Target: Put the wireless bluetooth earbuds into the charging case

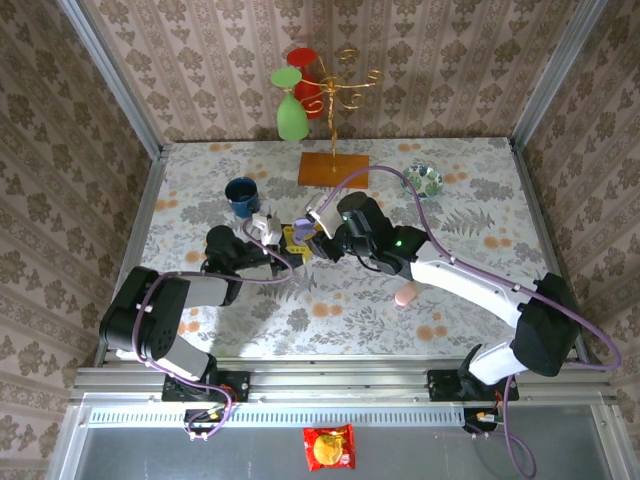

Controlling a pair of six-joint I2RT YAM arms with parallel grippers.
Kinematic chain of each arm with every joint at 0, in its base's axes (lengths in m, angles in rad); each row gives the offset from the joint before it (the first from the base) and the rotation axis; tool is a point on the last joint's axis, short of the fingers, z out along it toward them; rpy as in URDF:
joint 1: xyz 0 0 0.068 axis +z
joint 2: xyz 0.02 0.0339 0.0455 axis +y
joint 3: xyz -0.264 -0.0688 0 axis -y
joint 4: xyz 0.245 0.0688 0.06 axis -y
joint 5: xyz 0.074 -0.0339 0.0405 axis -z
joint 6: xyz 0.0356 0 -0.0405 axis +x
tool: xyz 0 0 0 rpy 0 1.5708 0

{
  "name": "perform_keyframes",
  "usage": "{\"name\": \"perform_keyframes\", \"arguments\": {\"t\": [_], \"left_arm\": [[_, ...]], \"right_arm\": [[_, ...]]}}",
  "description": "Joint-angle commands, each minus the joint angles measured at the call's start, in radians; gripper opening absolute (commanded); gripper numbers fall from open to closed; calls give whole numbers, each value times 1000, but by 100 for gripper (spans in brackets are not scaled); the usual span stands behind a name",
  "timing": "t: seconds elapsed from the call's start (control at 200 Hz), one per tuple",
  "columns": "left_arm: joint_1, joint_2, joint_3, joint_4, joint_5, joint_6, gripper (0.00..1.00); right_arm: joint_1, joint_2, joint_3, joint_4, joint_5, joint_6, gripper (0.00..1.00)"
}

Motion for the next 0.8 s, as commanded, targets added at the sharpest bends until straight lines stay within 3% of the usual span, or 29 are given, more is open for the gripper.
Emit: {"name": "perform_keyframes", "arguments": {"t": [0.0, 0.195, 0.44, 0.54, 0.645, 0.795], "left_arm": [[13, -17, 19, 32, 6, -10, 41], [28, -25, 13, 32, -6, -10, 41], [54, -62, 9, 34, -73, 7, 41], [69, -83, 9, 34, -104, 4, 41], [78, -114, 4, 34, -145, 1, 41], [93, -161, -19, 35, -185, -3, 41]], "right_arm": [[6, -34, 2, 37, -15, 30, 41], [-40, -145, -119, 206, -59, 130, 47], [-178, -172, -283, 401, -43, 393, 48], [-210, -113, -266, 336, 41, 462, 47], [-226, -2, -215, 288, 40, 498, 47], [-226, 193, -62, 214, -91, 527, 48]]}}
